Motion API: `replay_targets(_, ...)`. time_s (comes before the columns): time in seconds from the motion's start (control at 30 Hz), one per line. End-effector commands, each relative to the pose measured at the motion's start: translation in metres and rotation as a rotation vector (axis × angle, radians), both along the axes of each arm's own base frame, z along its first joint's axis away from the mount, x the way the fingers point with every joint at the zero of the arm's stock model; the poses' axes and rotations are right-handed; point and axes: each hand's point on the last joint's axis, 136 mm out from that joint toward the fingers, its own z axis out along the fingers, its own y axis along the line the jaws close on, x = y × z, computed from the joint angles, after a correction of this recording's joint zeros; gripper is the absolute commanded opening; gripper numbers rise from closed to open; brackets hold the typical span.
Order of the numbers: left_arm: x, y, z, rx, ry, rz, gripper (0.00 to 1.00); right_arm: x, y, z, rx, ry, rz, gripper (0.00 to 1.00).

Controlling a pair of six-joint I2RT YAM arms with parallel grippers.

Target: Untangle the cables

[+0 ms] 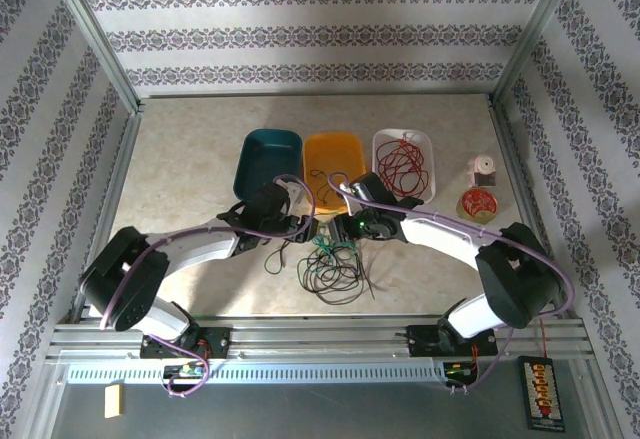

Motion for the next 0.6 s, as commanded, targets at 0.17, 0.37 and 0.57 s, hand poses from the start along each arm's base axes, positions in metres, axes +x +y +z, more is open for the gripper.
replay_targets(0.17,0.027,-0.026,-0.003,-0.050,-0.006,-0.020,0.79,-0.001,-0.018,0.001,-0.018,-0.021,-0.054,0.46)
replay_targets(0.37,0.036,-0.033,-0.019,-0.017,0.026,-0.016,0.74,-0.005,-0.024,-0.003,-0.020,-0.016,-0.064,0.45)
replay_targets(0.57,0.036,-0.044,-0.030,-0.007,0.052,-0.032,0.53,-0.007,-0.028,-0.003,-0.021,-0.023,-0.076,0.45)
